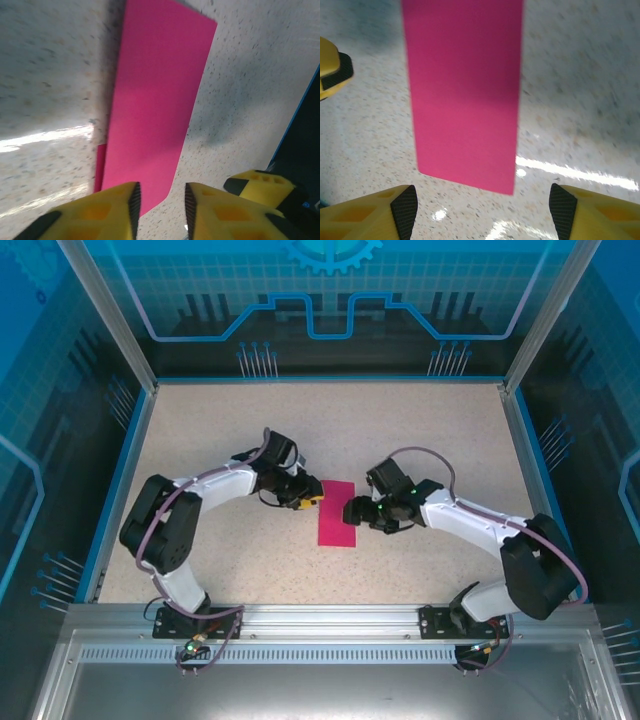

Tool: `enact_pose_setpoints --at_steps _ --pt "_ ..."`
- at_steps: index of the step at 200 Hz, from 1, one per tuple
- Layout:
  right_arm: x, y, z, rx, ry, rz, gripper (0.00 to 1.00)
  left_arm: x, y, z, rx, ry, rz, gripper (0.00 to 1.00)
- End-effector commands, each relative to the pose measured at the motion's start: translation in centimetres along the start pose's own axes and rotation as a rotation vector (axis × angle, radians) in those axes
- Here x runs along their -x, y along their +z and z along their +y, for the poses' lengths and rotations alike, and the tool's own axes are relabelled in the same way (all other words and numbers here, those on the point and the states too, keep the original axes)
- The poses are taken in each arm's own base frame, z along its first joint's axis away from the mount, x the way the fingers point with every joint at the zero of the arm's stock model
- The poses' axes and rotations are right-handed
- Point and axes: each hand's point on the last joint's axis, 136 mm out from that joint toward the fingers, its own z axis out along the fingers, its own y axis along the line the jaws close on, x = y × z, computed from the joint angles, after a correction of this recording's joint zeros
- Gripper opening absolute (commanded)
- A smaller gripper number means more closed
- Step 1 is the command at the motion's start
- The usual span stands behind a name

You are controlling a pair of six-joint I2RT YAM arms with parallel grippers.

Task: Fold a paper plane with a square sheet of paper (pick it up from the middle)
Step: Rotate the paper at the center of the table, then third fold the triangle at the center of the table.

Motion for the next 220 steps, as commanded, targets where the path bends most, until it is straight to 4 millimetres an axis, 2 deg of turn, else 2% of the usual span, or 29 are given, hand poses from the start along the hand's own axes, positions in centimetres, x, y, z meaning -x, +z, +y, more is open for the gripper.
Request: enact_pose_setpoints --at_steps 1,17,39,65,116,161,220 --pt "0.0 0.0 -0.3 0.019 0.121 -0.01 0.73 -0.1 1.6 -1.8 -0.041 0.031 0.039 0.26" --pt "-0.5 0.5 -0.6 0.017 0.136 0.014 0.73 -0.3 2.6 -1.2 -0.006 0.031 0.055 0.23" --pt "-1.0 1.0 -0.8 0.015 0.15 0.034 0.72 -0.1 3.5 1.0 0.082 0.013 0.053 0.2" --pt "-1.6 1.6 -0.7 0.017 0.159 0.062 0.66 -0.2 4.3 3.1 0.148 -0.014 0.061 0.17" --pt "-2.5 2.9 -0.3 -0.009 0.143 0.115 0.55 -0.4 4.8 5.6 0.23 -0.051 0.05 0.13" --pt "-3.1 3.9 -0.2 -0.022 0.13 0.143 0.52 -0.7 5.0 6.9 0.269 -0.074 0.056 0.12" --pt "-3.4 4.7 1.0 0.023 0.101 0.177 0.45 -0.7 5.0 7.1 0.276 -0.079 0.058 0.11"
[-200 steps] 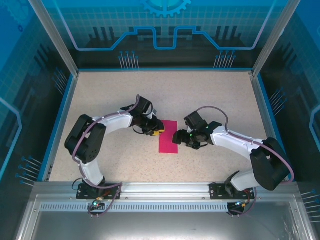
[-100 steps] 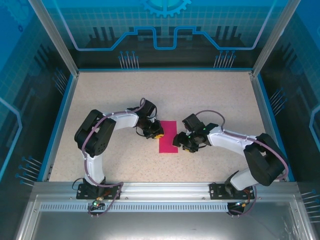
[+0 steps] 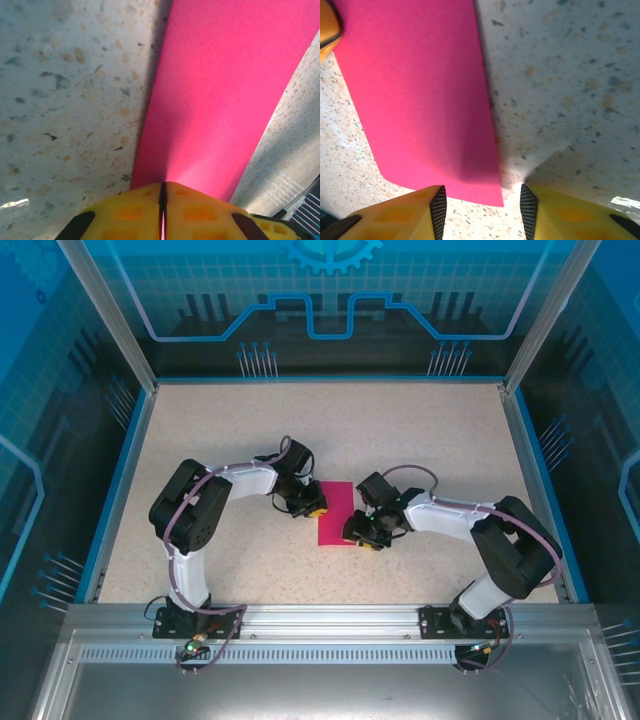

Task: Fold a paper plane with a square sheet of paper (pick it up from the middle)
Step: Third fold the triangle at the center of the table.

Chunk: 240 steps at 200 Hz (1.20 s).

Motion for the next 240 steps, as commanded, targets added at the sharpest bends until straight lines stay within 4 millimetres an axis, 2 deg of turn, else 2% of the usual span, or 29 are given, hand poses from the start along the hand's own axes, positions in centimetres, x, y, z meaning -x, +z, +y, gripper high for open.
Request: enact_pose_setpoints --at_steps 1,32,75,138,179,216,240 --pt "-0.4 0.4 1.7 0.045 -0.036 0.029 0.45 -0.8 1.2 3.6 0.13 -0.051 0.019 0.11" --pt "-0.3 0.6 2.5 0.104 -0.049 0.022 0.44 -0.8 1.2 3.6 0.131 -0.052 0.021 0.11" --pt "0.5 -0.4 3.9 0.222 -0.047 -0.057 0.44 -0.7 1.1 3.7 0.138 -0.053 0.018 0.11" --pt "2.2 -1.5 3.2 0.273 -0.053 -0.119 0.48 -0.6 1.1 3.6 0.141 -0.051 0.015 0.11" --pt "2.0 -1.4 4.1 0.319 -0.107 -0.066 0.47 -0.5 1.1 3.6 0.145 -0.051 0.016 0.11" --pt "1.1 -0.6 2.2 0.264 0.005 -0.033 0.41 -0.6 1.1 3.7 0.145 -0.052 0.017 0.11" --pt "0.7 -0.3 0.6 0.201 0.077 -0.034 0.29 -0.6 1.1 3.7 0.144 -0.055 0.017 0.11"
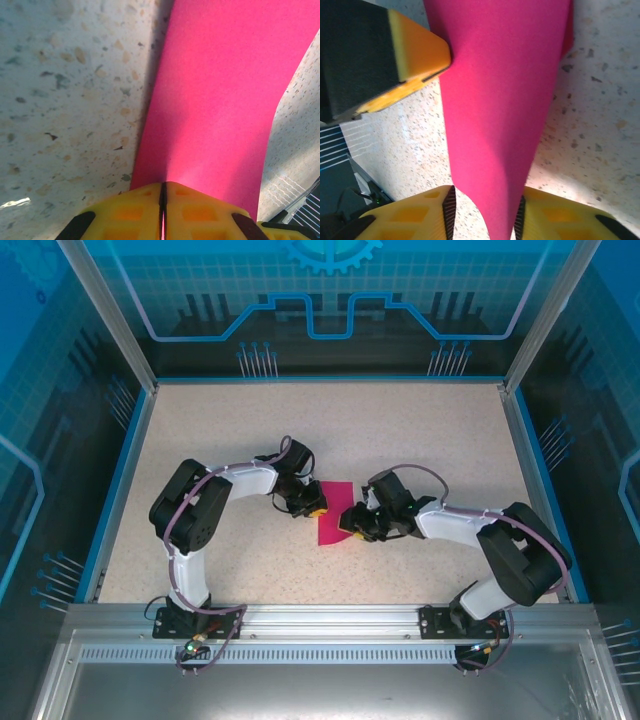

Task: Fold a paper plane with a square sheet of paper (pick it up from the middle)
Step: Third fold the triangle at the center of the table.

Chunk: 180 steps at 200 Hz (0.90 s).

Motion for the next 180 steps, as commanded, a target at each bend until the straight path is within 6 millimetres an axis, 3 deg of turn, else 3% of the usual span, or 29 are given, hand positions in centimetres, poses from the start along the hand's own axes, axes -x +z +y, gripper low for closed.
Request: enact_pose_setpoints --at_steps 1,52,76,107,137,180 --pt "-0.9 -0.2 -2.3 -0.078 0.094 0.013 0.28 -0.6 1.1 3.7 0.136 -0.054 0.018 0.11" --pt "-0.8 -0.9 -3.0 -0.139 0.134 -0.006 0.1 -0.6 0.5 2.9 0.106 -0.036 0.01 0.11" --pt "-1.0 -1.2 -3.1 -0.163 0.136 0.014 0.0 -0.7 -0.8 -0.7 -0.046 0.076 -0.022 0.13" --pt "-2.4 -1.8 -3.3 -0.204 0.103 0.094 0.0 -0.6 -3.2 -3.5 -0.116 0.193 -0.083 0.15" --pt "-3.6 -2.4 -3.9 -0.231 0.071 0.155 0.0 -0.4 -2.4 -3.2 -0.107 0.187 -0.072 0.15" --pt "-2.9 -2.0 -3.1 -0.201 0.072 0.15 0.0 0.0 -1.1 -2.3 -0.082 0.17 -0.058 0.14"
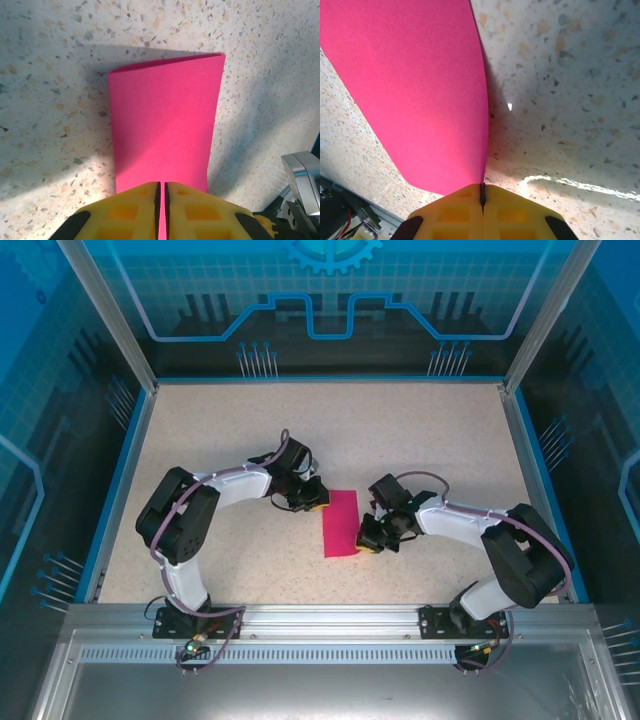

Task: Fold a paper plane with a square sheet of paper (pick it up from the middle)
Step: Third fold the triangle at the center of the table.

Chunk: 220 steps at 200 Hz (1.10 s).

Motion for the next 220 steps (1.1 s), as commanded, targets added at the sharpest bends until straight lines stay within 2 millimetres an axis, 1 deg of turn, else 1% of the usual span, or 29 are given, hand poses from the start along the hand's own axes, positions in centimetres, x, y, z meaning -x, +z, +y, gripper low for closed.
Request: enact_pose_setpoints --at_steps 1,29,81,113,124,132,134,142,156,197,220 --pt "0.2 -0.6 0.9 0.021 -0.009 0.019 0.0 0.0 0.9 0.4 0.014 0.016 0.013 0.14" --pt "0.8 -0.6 1.7 0.029 0.0 0.013 0.01 -0.4 1.7 1.3 0.035 0.009 0.036 0.13" --pt "1.4 -0.3 2.6 0.034 0.007 0.017 0.02 -0.7 2.3 2.0 0.059 0.011 0.068 0.12" --pt "2.2 -0.4 4.3 0.065 -0.02 0.001 0.03 -1.1 2.7 3.0 0.09 -0.004 0.084 0.12" --pt "2.4 -0.2 5.1 0.077 -0.032 -0.001 0.03 -1.1 2.7 3.2 0.096 -0.004 0.084 0.12" --pt "2.4 0.2 5.1 0.074 -0.033 0.004 0.03 -1.2 2.8 3.3 0.101 -0.005 0.086 0.12" --pt "2.8 0.0 5.9 0.088 -0.044 -0.005 0.03 -1.1 2.7 3.3 0.101 -0.005 0.085 0.12" --pt "3.1 0.1 6.6 0.098 -0.055 -0.011 0.03 -1.1 2.7 3.3 0.103 -0.003 0.083 0.12" --pt "3.5 0.6 7.2 0.098 -0.063 -0.017 0.03 -1.1 2.6 3.2 0.106 0.0 0.081 0.12" --pt "4.6 1.8 7.8 0.108 -0.059 -0.059 0.03 -0.7 1.9 2.1 0.087 0.017 0.068 0.12" --pt "4.7 2.2 8.2 0.107 -0.071 -0.062 0.03 -0.4 1.4 1.5 0.078 0.03 0.063 0.12"
